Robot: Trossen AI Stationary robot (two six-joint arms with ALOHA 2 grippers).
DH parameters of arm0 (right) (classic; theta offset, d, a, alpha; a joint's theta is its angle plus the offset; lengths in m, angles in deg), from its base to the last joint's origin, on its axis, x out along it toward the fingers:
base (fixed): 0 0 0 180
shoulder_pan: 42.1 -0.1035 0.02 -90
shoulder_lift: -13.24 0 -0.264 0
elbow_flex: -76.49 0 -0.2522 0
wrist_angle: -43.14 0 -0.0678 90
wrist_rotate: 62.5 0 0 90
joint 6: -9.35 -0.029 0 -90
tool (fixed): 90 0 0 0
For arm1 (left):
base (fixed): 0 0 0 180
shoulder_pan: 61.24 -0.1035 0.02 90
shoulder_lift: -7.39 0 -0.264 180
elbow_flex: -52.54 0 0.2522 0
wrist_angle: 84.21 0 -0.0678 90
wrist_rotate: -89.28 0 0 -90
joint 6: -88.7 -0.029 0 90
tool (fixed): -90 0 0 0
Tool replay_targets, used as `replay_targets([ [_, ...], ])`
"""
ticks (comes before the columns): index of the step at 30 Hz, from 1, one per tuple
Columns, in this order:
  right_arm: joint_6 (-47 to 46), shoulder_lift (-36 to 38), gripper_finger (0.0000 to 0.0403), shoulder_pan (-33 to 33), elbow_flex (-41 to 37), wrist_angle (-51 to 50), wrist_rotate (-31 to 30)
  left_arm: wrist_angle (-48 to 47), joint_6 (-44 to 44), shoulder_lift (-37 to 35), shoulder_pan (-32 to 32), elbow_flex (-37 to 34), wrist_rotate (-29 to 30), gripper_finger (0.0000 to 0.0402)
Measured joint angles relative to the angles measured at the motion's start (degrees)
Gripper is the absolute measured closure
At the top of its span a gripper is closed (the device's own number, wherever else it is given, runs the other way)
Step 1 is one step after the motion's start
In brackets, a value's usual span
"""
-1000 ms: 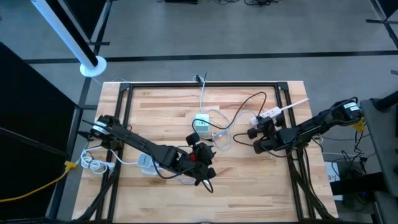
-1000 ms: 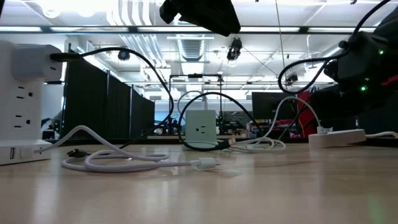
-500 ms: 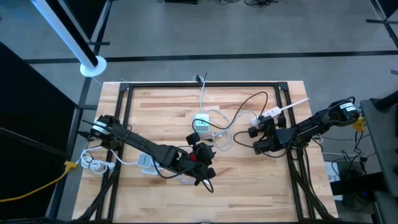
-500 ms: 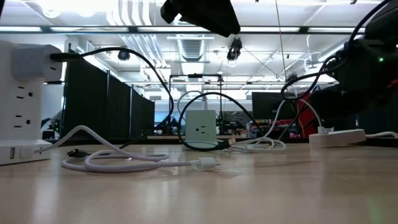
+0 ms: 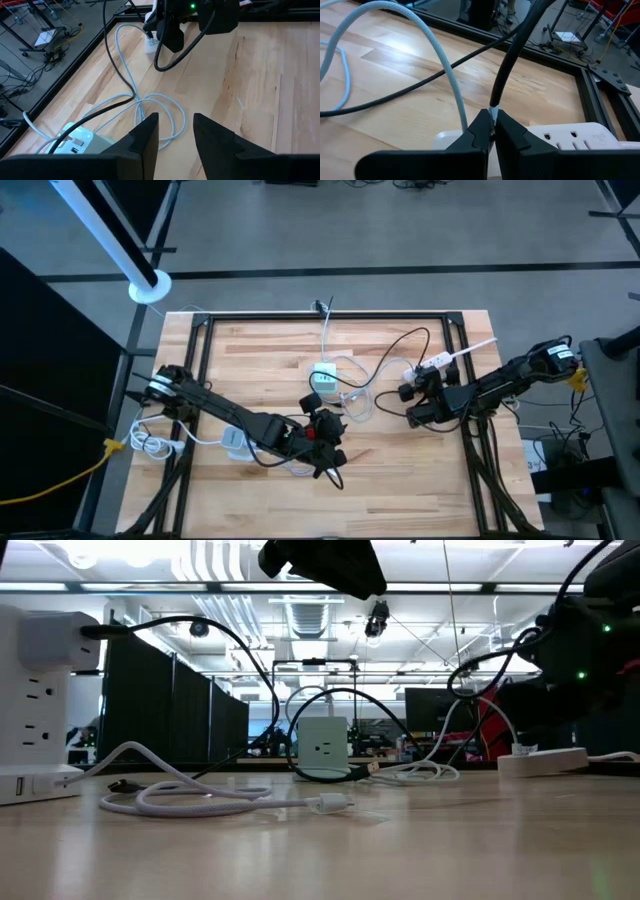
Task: Insert USB
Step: Insert the black charger cable into the top right white outlet
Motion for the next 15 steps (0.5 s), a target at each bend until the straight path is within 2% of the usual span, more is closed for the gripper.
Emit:
replay_targets([
  [5, 2.5, 1.02, 0.0402, 0.0, 0.79, -0.26, -0.36, 0.01, 0.0, 0.0, 0.01, 0.0, -0.02, 0.0295],
  [15, 0.55, 0.99, 0.0402, 0.0, -0.77, 0.34, -0.82, 0.05, 0.22, 0.0, 0.02, 0.0, -0.07, 0.0287],
])
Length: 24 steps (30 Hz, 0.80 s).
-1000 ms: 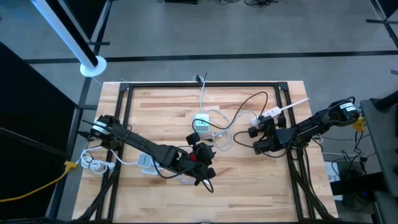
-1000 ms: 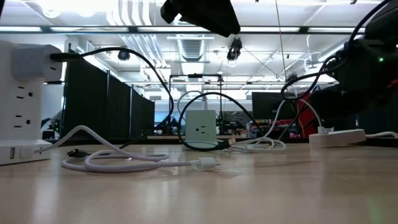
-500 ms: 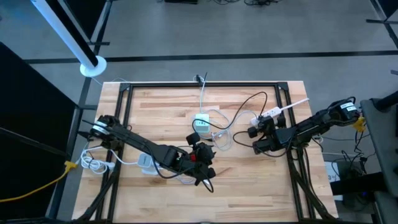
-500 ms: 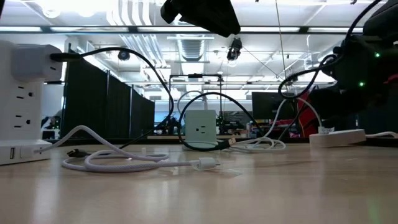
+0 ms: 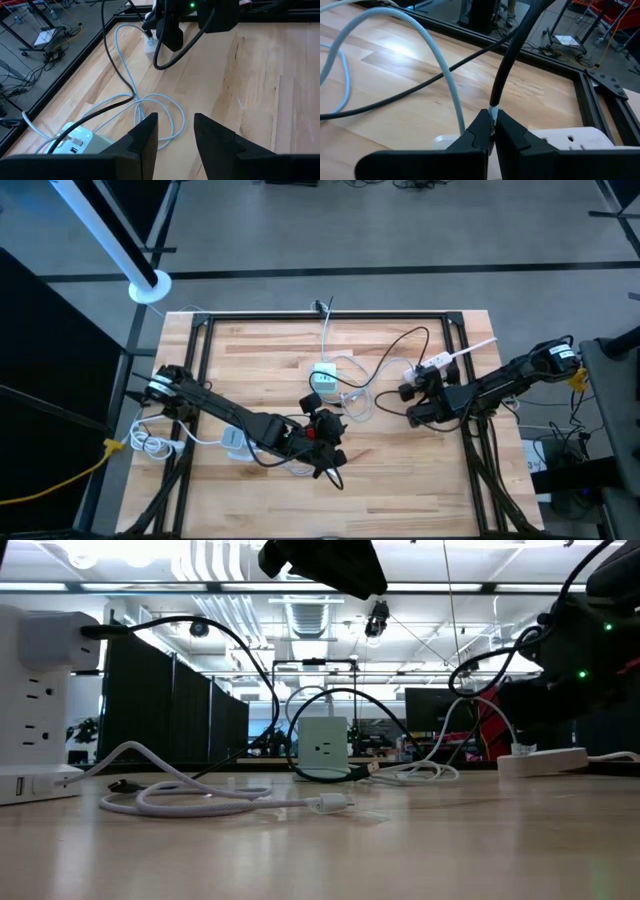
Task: Insert USB
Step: Insert the black charger cable into the top right white outlet
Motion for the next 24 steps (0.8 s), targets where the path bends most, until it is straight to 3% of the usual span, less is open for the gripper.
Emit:
replay_targets([
  [11, -0.52, -2.24, 0.0402, 0.0, -0.73, 3.48, -1.5, 0.21, 0.0, 0.0, 0.0, 0.0, -0.08, 0.0293],
  [24, 2.04, -2.06, 0.0402, 0.0, 0.62, 2.35, 0.94, 0.08, 0.02, 0.02, 0.0, -0.02, -1.08, 0.0293],
])
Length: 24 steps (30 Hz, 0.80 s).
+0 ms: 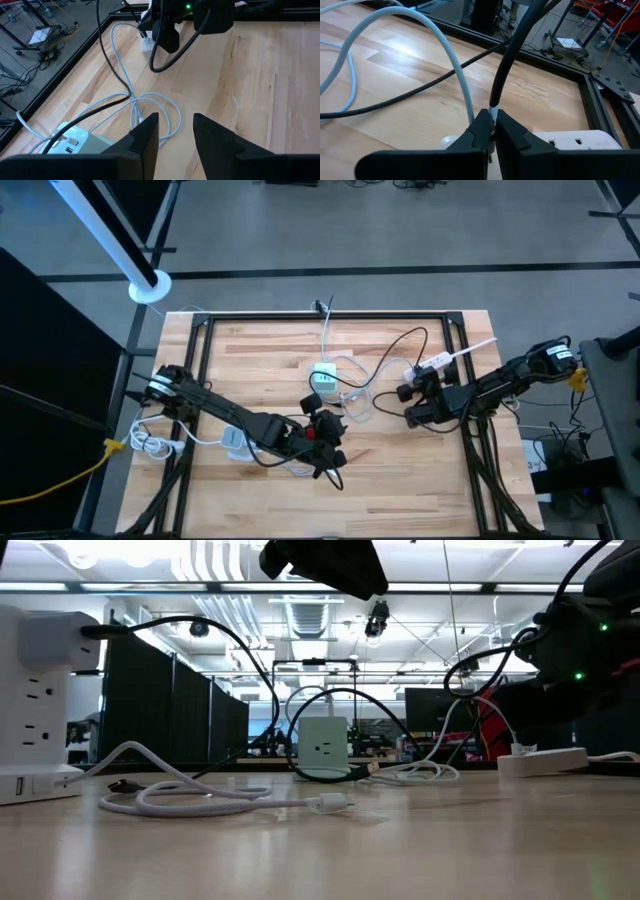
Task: Insert USB
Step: Insert the black charger cable into the top right white outlet
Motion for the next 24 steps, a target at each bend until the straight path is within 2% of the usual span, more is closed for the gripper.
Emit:
replay_targets([
  [7, -2.79, 0.0, 0.0402, -0.4, 0.86, -4.81, 1.46, -0.11, 0.0, 0.0, 0.0, 0.0, 0.01, 0.0293],
  [17, -3.74, -0.02, 0.0402, -1.65, 1.4, -6.19, 3.63, -0.09, 0.0, 0.0, 0.11, -0.04, 0.01, 0.0283],
  [24, -3.74, -0.02, 0.0402, -1.66, 1.73, -7.05, 4.01, -0.07, -0.08, 0.0, 0.11, -0.07, 0.03, 0.0291],
])
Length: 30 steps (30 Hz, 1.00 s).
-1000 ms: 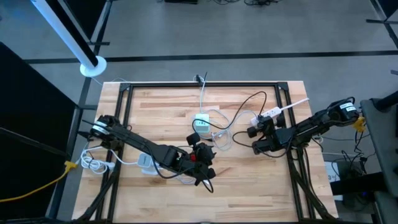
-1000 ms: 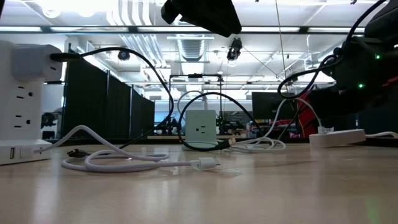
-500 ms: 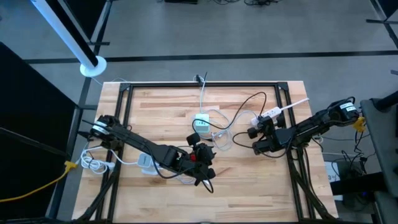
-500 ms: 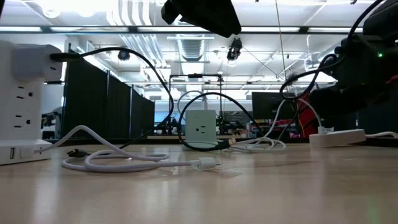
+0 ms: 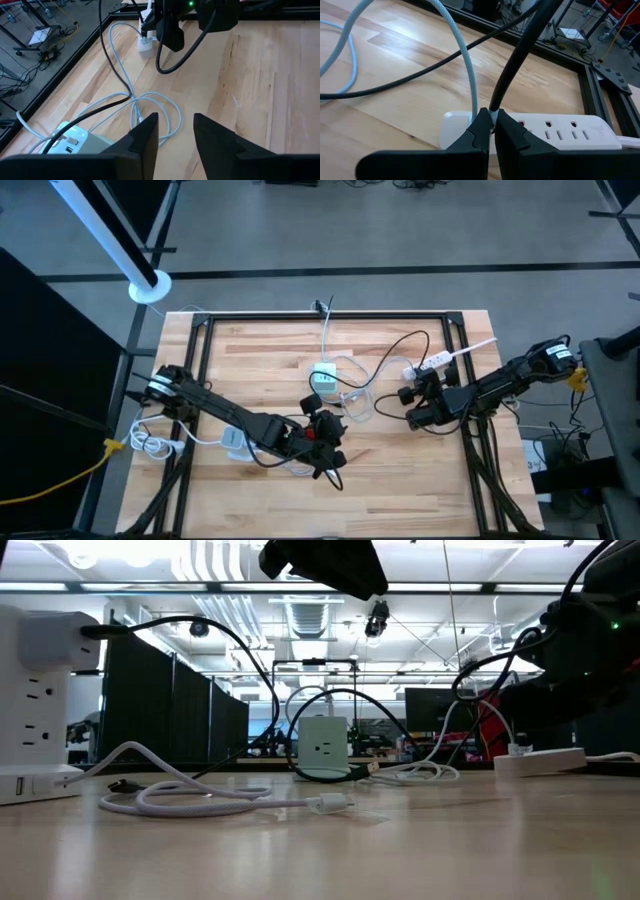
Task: Insert USB
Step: Insert the black charger cable into the top right white outlet
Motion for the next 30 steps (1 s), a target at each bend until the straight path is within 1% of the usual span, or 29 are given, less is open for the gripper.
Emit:
replay_targets([
  [6, 0.02, 0.0, 0.0401, 0.0, 0.0, -0.05, -0.08, 0.02, -0.12, 0.0, 0.09, 0.01, 0.0, 0.0295],
  [12, 0.09, -0.02, 0.0401, 0.02, 0.17, -0.42, -0.13, 0.02, -0.14, 0.0, 0.07, 0.0, 0.0, 0.0286],
  [17, 0.04, -0.09, 0.0401, 0.04, 2.61, -4.83, 0.96, 0.07, -0.14, 0.0, 0.07, 0.02, 0.02, 0.0283],
  [21, 0.51, -0.09, 0.0401, 0.21, 4.08, -7.38, 2.48, 0.17, -0.14, 0.0, 0.07, 0.0, 0.02, 0.0288],
  [25, 0.37, -0.09, 0.0401, 0.22, 4.09, -7.57, 2.63, 0.15, -0.19, 0.0, 0.04, 0.01, 0.03, 0.0294],
  [30, -0.33, -0.07, 0.0401, 0.97, 4.09, -7.42, 2.29, 0.13, -0.6, 0.0, 0.04, 0.0, 0.05, 0.0293],
])
